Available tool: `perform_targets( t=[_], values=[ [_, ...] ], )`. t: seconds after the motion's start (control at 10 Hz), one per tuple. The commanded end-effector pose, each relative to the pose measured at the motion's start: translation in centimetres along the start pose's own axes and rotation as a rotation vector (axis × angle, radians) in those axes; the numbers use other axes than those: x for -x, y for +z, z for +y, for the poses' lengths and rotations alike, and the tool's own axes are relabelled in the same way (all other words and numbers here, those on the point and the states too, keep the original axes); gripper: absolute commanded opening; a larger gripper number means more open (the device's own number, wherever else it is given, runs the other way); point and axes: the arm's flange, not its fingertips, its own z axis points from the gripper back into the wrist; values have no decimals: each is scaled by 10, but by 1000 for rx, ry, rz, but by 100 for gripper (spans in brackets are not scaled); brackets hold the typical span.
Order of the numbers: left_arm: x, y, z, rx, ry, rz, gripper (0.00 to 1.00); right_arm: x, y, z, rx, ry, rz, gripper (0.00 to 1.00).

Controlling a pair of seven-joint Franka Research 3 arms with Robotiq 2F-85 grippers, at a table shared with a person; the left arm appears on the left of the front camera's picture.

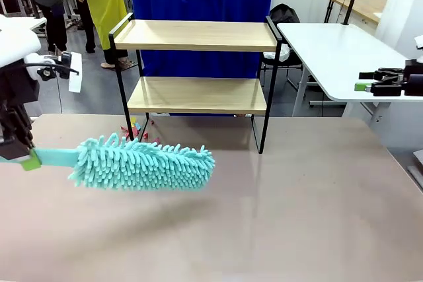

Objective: Clean the shelf.
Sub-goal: Clean the specific section of the Shelf indicated by the human with the Duster, then hand the Duster back to the human.

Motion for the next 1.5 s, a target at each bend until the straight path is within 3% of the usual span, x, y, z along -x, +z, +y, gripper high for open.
perform_targets(
  t=[0.0,0.1,1.4],
  values=[
    [-11,21,-5,-55,-54,-2,13,-3,-1,1,0,5,-3,100],
    [0,0,0,0,0,0,13,-3,-1,1,0,5,-3,100],
    [0,0,0,0,0,0,13,-3,-1,1,0,5,-3,100]
  ],
)
